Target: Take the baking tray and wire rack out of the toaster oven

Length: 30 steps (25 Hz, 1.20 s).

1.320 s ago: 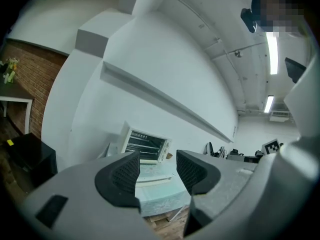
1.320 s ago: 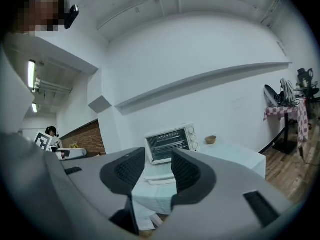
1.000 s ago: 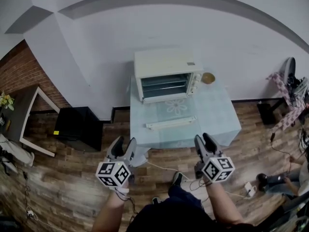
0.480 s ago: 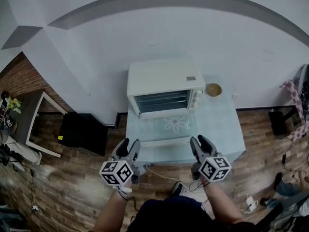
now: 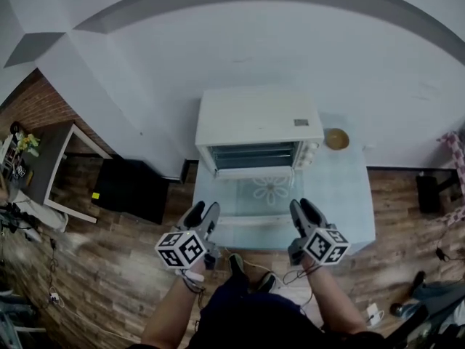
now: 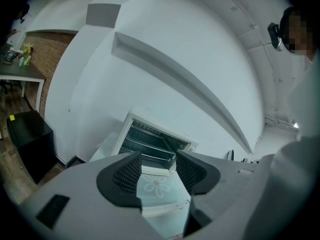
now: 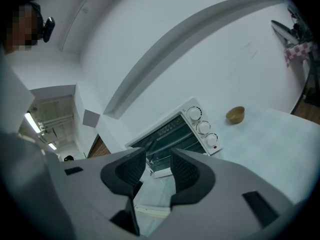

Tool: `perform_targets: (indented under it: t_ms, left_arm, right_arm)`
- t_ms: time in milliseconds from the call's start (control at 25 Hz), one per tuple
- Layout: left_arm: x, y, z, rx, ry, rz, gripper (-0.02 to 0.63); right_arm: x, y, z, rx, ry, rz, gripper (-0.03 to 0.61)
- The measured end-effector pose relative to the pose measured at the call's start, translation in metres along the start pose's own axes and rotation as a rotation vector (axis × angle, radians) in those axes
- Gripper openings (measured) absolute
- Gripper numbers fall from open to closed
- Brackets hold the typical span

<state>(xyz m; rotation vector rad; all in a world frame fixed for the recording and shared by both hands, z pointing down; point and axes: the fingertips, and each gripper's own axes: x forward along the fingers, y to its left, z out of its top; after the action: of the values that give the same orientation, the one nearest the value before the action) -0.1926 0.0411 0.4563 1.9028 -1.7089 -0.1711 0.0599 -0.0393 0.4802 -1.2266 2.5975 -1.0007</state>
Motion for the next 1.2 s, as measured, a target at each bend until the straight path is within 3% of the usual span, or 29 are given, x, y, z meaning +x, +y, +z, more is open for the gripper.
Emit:
perform_targets:
  t_ms: [160, 440, 720, 840, 960, 1200]
  left_arm:
    - [0.035, 0.008, -0.003, -0.009, 0.034, -0.048, 0.213]
    - [0.108, 0.035, -0.005, -0.118, 0.093, -0.115, 0.213]
    - [0.170, 0.059, 0.003, -0.242, 0.120, -0.245, 0.213]
    - [0.188, 0.067, -0.001, -0.370, 0.125, -0.246, 0.213]
    - [0.205, 0.074, -0.002, -0.445, 0.106, -0.224, 0.213]
    - [0.240, 0.091, -0.014, -0.552, 0.077, -0.139, 0.213]
  right_arm:
    - [0.021, -0.005, 0.000, 0.005, -0.002, -0.017, 0.163]
    - [0.069, -0.010, 0.006, 0.023, -0.009, -0.094, 0.161]
    - [0.136, -0.006, 0.007, 0.143, -0.052, -0.100, 0.163]
    - [0.150, -0.017, 0.004, 0.298, -0.084, -0.102, 0.163]
    - [0.160, -0.037, -0.006, 0.449, -0.077, -0.170, 0.163]
    - [0.200, -0.068, -0.008, 0.513, -0.037, -0.163, 0.164]
